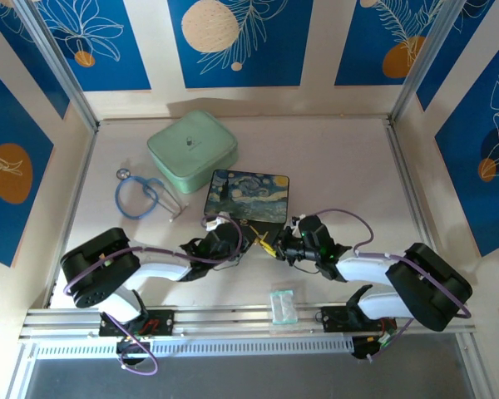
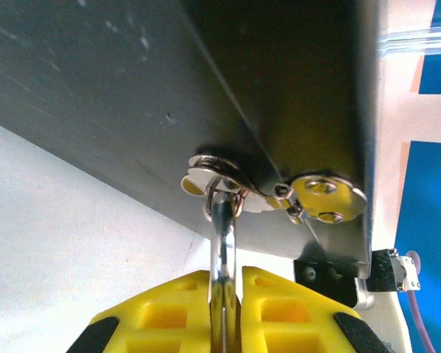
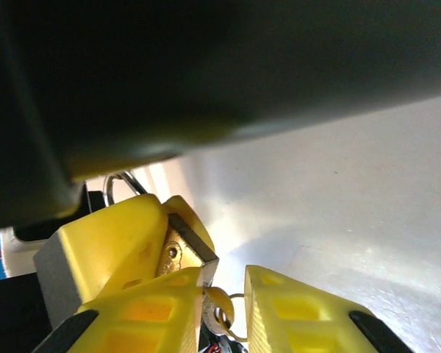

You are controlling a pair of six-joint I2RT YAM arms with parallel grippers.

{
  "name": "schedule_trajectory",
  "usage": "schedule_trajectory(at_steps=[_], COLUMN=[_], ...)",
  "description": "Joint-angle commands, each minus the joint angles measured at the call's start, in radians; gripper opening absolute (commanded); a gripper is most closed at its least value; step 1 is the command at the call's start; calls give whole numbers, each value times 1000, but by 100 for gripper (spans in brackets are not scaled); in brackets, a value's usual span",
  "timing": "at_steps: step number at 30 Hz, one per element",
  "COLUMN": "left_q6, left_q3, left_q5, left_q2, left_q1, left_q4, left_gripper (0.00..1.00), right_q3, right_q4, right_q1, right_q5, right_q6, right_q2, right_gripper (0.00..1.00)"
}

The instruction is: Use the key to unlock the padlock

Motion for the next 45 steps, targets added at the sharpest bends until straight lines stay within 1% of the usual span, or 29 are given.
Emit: schedule_trajectory(at_steps=[1,3,6,7,9,10,12,14,15,16,18,20,22,24,25,26,29,32,33,35,36,38,40,41,42,43,45], left_q6=[-3,-8,-9,-7,2,6,9,12,12,15,17,19,25,37,42,49,48,48,48,48,48,48,49,51,53,55,57], left_q3=[26,23,24,26,31,35,39,42,44,48,52,52,59,74,83,91,93,88,89,87,87,87,88,89,89,90,87], left_q5=[51,52,48,44,39,34,31,31,31,32,34,33,34,36,36,36,35,41,42,44,47,55,64,67,69,69,68], left_q2=[12,24,37,38,36,34,35,40,42,45,48,48,42,35,31,29,29,27,26,22,21,19,15,13,11,8,1], left_q1=[-29,-29,-28,-28,-28,-28,-28,-27,-27,-27,-27,-27,-27,-27,-27,-27,-25,-22,-22,-20,-19,-17,-16,-15,-14,-14,-14], left_q4=[67,78,79,76,55,44,28,28,27,23,15,0,-34,-89,-118,-138,-153,-149,-153,-155,-155,-151,-143,-143,-144,-145,-151], left_gripper=[0,0,0,0,0,0,0,0,0,0,0,0,0,0,0,0,0,0,0,0,0,0,0,0,0,0,0], right_q3=[8,-6,-6,-5,12,23,46,69,87,115,202,265,294,314,319,315,282,266,262,249,245,241,252,262,271,288,311], right_q4=[-84,-138,-282,-322,-429,-472,-552,-605,-639,-693,-868,-988,-1029,-1050,-1048,-1033,-924,-858,-843,-806,-793,-771,-768,-772,-777,-787,-800], right_q1=[2,6,6,6,-5,-14,-43,-72,-75,-65,-13,64,107,115,115,114,107,110,121,161,184,241,278,294,307,318,342], right_q5=[32,60,103,116,128,122,91,52,51,69,213,404,507,554,564,547,451,402,395,389,398,443,457,473,503,539,547], right_q6=[-31,-50,-99,-116,-171,-203,-259,-312,-350,-410,-502,-616,-737,-796,-817,-850,-970,-1035,-1057,-1122,-1147,-1166,-1181,-1179,-1158,-1132,-1148], right_q2=[-27,-68,-153,-180,-235,-250,-261,-257,-255,-258,-273,-308,-337,-357,-364,-370,-385,-393,-393,-389,-384,-362,-321,-293,-267,-237,-193], right_gripper=[25,27,39,44,58,63,77,87,95,100,99,99,100,100,98,96,89,87,85,76,74,74,76,82,99,99,99])
